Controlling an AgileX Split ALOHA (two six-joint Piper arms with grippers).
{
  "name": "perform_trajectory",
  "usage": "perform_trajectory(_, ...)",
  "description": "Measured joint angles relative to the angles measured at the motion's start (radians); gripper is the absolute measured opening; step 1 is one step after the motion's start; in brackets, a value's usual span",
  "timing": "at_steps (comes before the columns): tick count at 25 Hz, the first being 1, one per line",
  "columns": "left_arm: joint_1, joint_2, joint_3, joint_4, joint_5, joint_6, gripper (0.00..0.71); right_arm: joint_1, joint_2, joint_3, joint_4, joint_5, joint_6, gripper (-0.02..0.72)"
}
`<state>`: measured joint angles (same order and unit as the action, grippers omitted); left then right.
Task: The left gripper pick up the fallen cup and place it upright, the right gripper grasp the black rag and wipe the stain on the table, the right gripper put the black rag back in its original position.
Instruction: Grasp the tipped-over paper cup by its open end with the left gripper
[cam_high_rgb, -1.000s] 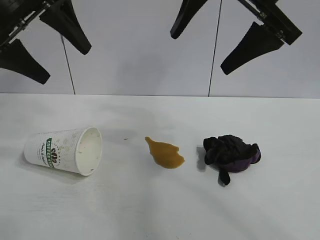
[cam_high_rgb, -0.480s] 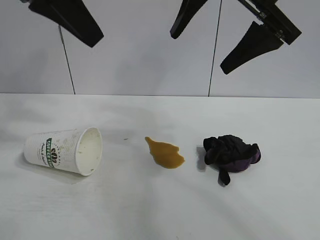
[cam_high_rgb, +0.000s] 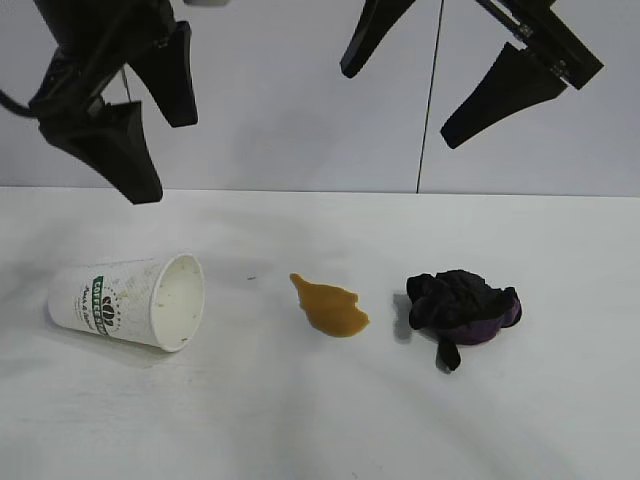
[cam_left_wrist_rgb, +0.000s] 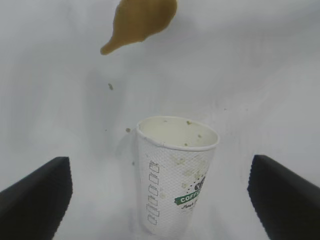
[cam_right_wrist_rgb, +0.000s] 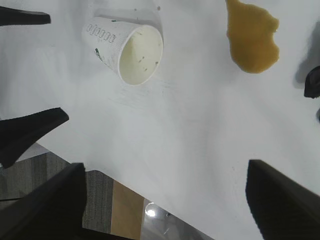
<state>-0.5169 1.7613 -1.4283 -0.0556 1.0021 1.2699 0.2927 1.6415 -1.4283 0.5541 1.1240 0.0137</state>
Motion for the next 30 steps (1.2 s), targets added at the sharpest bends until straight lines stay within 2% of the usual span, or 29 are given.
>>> perform_trajectory(7,-0.007,0.000,0.155,0.093,-0.177,0.000,0.687,0.000,0.000,0.000,0.000,-0.001,0.000,0.601)
perform_trajectory(12,-0.007,0.000,0.214,0.118,-0.278,0.000,0.687,0.000,0.000,0.000,0.000,-0.001,0.000,0.601)
perform_trajectory(22,-0.007,0.125,0.216,0.129,-0.283,-0.031,0.687,0.000,0.000,0.000,-0.001,-0.001,-0.005,0.601)
perform_trajectory(30,-0.007,0.216,0.216,0.242,-0.317,-0.055,0.687,0.000,0.000,0.000,-0.012,-0.002,-0.014,0.601)
